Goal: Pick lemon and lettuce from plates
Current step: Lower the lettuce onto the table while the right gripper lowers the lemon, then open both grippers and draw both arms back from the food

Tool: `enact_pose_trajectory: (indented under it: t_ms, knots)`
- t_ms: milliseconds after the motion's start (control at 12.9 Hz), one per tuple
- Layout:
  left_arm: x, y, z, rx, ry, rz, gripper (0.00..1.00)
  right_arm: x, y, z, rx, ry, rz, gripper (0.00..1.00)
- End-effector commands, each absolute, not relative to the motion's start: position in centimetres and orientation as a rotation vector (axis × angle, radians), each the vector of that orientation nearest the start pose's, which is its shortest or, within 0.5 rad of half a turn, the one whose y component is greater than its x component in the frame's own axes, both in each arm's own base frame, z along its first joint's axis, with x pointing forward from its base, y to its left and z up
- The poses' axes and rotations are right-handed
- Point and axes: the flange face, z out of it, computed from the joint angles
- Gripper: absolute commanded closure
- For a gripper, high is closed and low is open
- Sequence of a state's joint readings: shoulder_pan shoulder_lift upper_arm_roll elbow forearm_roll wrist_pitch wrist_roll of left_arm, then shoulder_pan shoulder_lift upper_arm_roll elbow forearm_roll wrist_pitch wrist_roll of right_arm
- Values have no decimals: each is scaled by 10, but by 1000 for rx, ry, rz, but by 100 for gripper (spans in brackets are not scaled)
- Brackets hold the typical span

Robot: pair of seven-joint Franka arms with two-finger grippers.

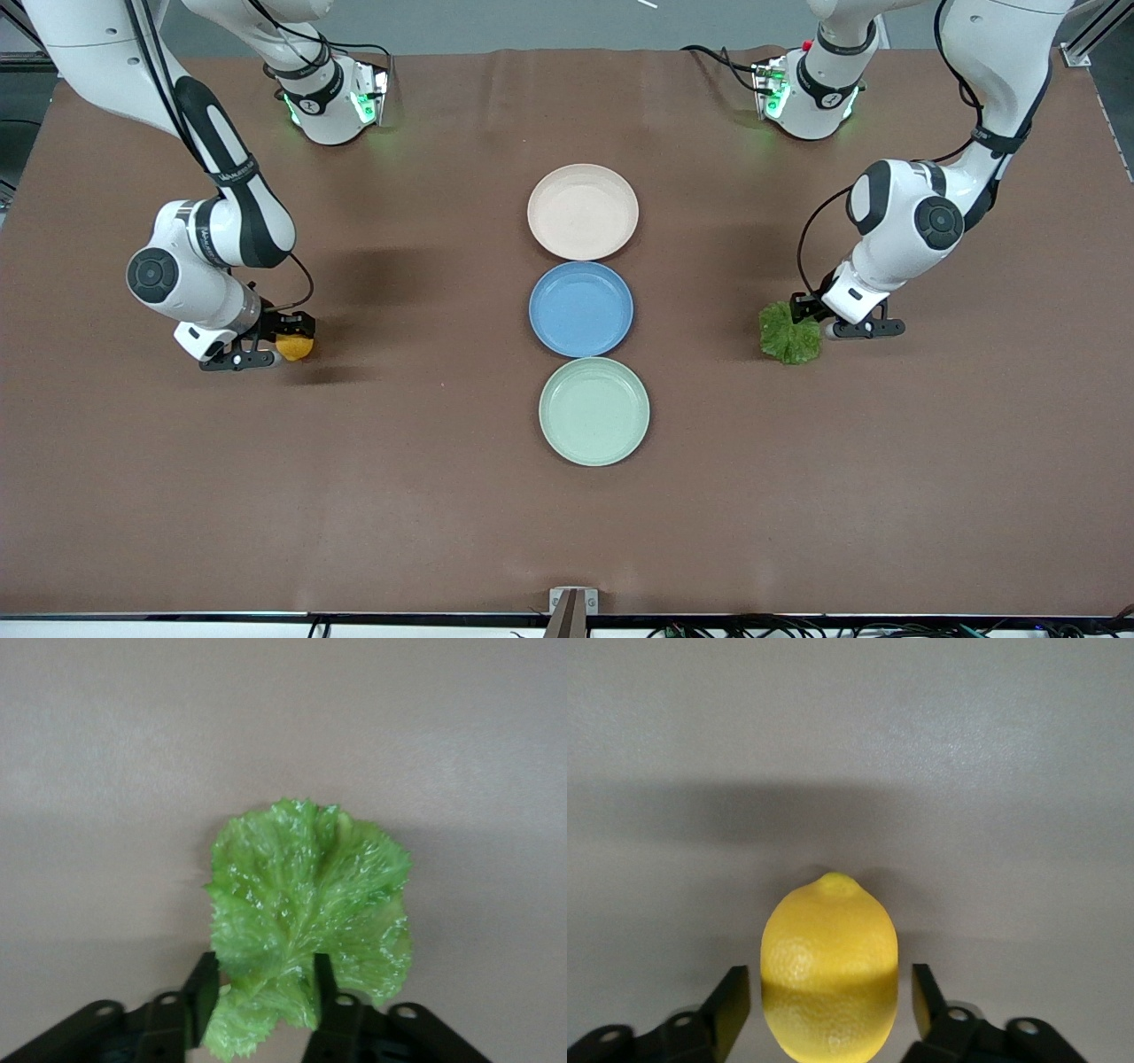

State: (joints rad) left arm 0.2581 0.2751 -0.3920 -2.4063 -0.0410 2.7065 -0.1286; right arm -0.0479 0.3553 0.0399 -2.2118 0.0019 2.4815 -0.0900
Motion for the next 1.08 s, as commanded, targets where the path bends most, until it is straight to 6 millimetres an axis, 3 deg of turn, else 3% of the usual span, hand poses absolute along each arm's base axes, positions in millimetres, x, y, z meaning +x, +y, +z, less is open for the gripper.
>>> enact_pose_trajectory:
  t_ms: [0,232,387,542,774,1006]
  knots:
    - [500,-69,234,-3245,-19,-89,0,567,-7,250,-3099,-113,175,0]
    - [516,-60,290,-3207,-13,24,0,608,-26,351,-3073,-83,348,0]
    - [523,-50,348,-3175,12,79,0,618,-37,409,-3070,-63,376,0]
    - [537,-26,418,-3165,8,141,0,622,-46,453,-3074,-48,401,0]
    - [555,-12,520,-3171,-9,165,0,627,-53,501,-3112,-58,394,0]
    - [553,-11,582,-3171,-10,129,0,632,-56,526,-3141,-43,318,0]
